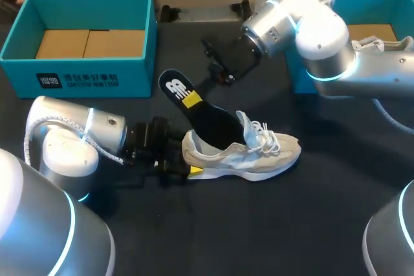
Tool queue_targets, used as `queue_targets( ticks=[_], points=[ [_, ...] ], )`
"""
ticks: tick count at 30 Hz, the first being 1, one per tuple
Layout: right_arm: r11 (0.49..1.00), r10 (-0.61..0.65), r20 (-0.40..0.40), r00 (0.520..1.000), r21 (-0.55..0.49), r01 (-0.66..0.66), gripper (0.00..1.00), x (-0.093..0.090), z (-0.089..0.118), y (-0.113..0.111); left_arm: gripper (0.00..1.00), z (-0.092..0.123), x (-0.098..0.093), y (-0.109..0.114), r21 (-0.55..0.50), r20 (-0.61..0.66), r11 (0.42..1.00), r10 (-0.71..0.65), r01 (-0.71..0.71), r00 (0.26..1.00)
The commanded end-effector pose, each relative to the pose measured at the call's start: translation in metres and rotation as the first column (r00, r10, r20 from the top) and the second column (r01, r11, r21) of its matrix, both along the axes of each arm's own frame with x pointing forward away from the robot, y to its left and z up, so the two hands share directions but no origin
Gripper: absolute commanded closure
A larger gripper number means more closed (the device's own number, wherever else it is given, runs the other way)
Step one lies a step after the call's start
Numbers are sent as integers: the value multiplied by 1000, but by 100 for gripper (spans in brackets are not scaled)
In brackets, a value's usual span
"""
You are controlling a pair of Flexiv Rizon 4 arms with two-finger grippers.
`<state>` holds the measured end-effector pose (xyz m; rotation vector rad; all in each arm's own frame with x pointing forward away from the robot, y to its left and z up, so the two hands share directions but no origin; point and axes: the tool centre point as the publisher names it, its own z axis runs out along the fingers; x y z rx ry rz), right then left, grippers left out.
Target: Take the shoe out of the shoebox, open the shoe tongue, remove and reinsert the insole, then place the shoe into the shoebox
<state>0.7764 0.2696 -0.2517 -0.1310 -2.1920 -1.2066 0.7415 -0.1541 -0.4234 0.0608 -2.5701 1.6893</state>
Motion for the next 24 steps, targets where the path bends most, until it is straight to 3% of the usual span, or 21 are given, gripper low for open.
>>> queue_targets(
  ticks=[1, 19, 24],
  points=[
    [999, -54, 7, 999, -8, 54, 100, -4, 11, 0, 100, 0, 0, 0, 2, 0, 1000, 0, 0, 1000],
    [999, -54, 7, 999, -8, 54, 100, -4, 11, 0, 100, 0, 0, 0, 2, 0, 1000, 0, 0, 1000],
    [994, -97, -21, 995, 39, 98, 100, 2, 36, 5, 100, 0, 0, 0, 2, 0, 1000, 0, 0, 1000]
  ],
)
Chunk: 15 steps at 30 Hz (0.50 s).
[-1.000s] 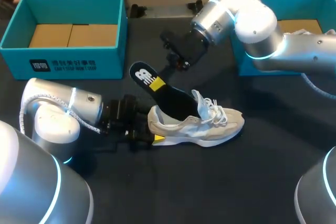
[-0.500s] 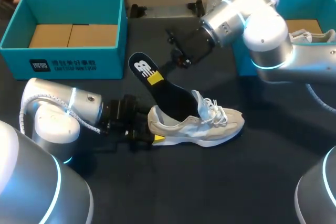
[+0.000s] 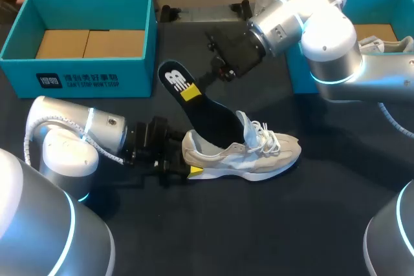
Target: Take the shoe out of the shoebox, open the shoe tongue, remove and reinsert the insole, then place the shoe into the shoebox
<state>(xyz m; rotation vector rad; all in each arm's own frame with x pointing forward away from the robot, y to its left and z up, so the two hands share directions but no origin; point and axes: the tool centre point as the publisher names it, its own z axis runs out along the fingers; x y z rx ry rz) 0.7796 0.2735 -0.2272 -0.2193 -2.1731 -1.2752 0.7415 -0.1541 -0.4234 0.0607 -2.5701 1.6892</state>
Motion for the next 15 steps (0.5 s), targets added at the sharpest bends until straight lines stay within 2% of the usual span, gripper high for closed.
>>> queue_targets(
  ticks=[1, 8, 15],
  points=[
    [1000, -29, -14, 999, 9, 29, 100, 0, 17, 2, 100, 0, 0, 0, 2, 0, 1000, 0, 0, 1000],
    [995, -77, -58, 995, 60, 81, 100, 3, 56, 2, 100, 0, 0, 0, 2, 0, 1000, 0, 0, 1000],
    [962, -152, -108, 982, 211, 172, 100, -1, 84, 1, 100, 0, 0, 0, 2, 0, 1000, 0, 0, 1000]
  ],
)
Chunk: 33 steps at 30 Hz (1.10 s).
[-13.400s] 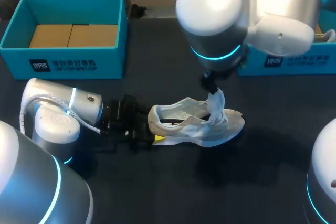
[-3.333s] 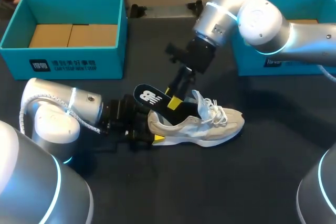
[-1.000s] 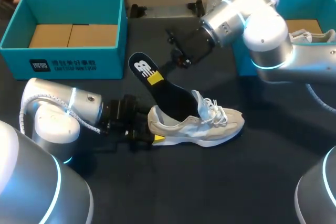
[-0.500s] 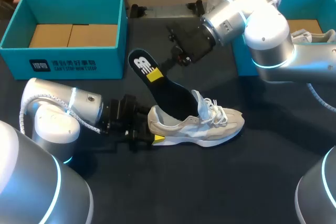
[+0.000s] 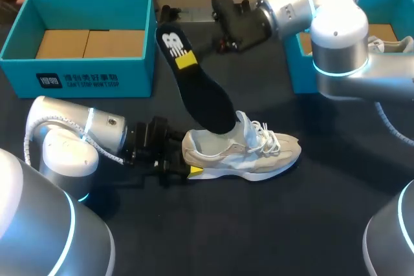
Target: Take the shoe out of the shoebox, open the shoe tongue, remove and reinsert the insole, then place the shoe into the shoebox
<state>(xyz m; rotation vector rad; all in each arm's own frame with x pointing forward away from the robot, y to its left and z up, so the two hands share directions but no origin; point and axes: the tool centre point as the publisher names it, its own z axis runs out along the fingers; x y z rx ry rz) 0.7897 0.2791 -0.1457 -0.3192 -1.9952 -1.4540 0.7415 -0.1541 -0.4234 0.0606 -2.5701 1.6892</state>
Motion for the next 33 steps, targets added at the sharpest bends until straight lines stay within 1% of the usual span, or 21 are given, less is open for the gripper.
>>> queue_targets(
  ticks=[1, 4, 6, 7, 8, 10, 11, 12, 30, 31, 32, 33],
  points=[
    [994, -78, -2, 997, 80, 78, 100, -12, 6, -5, 100, 0, 0, 0, 2, 0, 1000, 0, 0, 1000],
    [988, -99, -8, 995, 119, 99, 100, -12, 15, -3, 100, 0, 0, 0, 2, 0, 1000, 0, 0, 1000],
    [988, -105, -23, 994, 112, 106, 100, -12, 20, -3, 100, 0, 0, 0, 2, 0, 1000, 0, 0, 1000],
    [984, -119, -25, 993, 128, 121, 100, -12, 24, -2, 100, 0, 0, 0, 2, 0, 1000, 0, 0, 1000],
    [985, -115, -36, 993, 123, 119, 100, -12, 27, -3, 100, 0, 0, 0, 2, 0, 1000, 0, 0, 1000],
    [982, -111, -43, 993, 150, 117, 100, -11, 35, -3, 100, 0, 0, 0, 2, 0, 1000, 0, 0, 1000],
    [984, -101, -52, 994, 143, 107, 100, -10, 38, -4, 100, 0, 0, 0, 2, 0, 1000, 0, 0, 1000],
    [983, -99, -46, 994, 148, 105, 100, -9, 41, -3, 100, 0, 0, 0, 2, 0, 1000, 0, 0, 1000],
    [983, -99, -46, 994, 148, 105, 100, -9, 41, -3, 100, 0, 0, 0, 2, 0, 1000, 0, 0, 1000],
    [975, -166, -79, 983, 139, 175, 100, -8, 40, -9, 100, 0, 0, 0, 2, 0, 1000, 0, 0, 1000],
    [970, -188, -69, 980, 142, 196, 100, -10, 42, -14, 100, 0, 0, 0, 2, 0, 1000, 0, 0, 1000],
    [962, -224, -76, 972, 141, 233, 100, -11, 46, -19, 100, 0, 0, 0, 2, 0, 1000, 0, 0, 1000]
  ],
)
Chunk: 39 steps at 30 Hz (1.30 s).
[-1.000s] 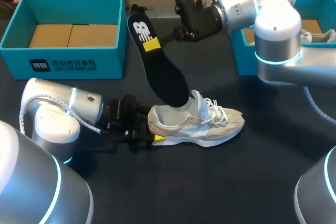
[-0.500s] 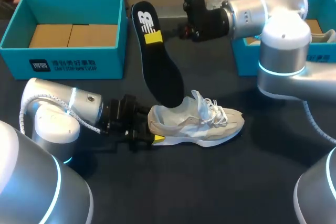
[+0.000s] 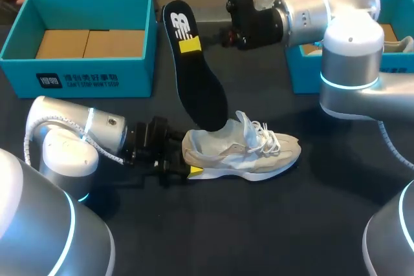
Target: Take the shoe out of the shoebox, open the shoe tongue, remove and reinsert the insole, then place the shoe into the shoebox
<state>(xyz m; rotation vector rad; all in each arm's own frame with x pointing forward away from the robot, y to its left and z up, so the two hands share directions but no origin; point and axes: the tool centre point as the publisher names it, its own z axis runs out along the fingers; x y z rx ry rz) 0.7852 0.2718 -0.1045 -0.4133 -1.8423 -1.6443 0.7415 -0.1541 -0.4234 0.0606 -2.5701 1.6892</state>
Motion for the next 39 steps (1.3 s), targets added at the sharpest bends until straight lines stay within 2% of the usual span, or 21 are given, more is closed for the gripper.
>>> queue_targets(
  ticks=[1, 6, 16, 21, 30, 39],
  points=[
    [990, -140, -29, 990, -6, 140, 100, -7, 7, -17, 100, 0, 0, 0, 2, 0, 1000, 0, 0, 1000],
    [976, -219, -79, 973, -1, 220, 100, -6, 21, -36, 100, 0, 0, 0, 2, 0, 1000, 0, 0, 1000],
    [970, -243, -133, 961, -38, 240, 100, -10, 42, -62, 100, 0, 0, 0, 2, 0, 1000, 0, 0, 1000],
    [971, -236, -147, 960, -67, 229, 100, -16, 55, -67, 100, 0, 0, 0, 2, 0, 1000, 0, 0, 1000],
    [961, -276, -290, 916, -102, 257, 100, -41, 81, -75, 100, 0, 0, 0, 2, 0, 1000, 0, 0, 1000],
    [969, -245, -314, 917, -112, 220, 100, -73, 101, -73, 100, 0, 0, 0, 2, 0, 1000, 0, 0, 1000]
  ],
)
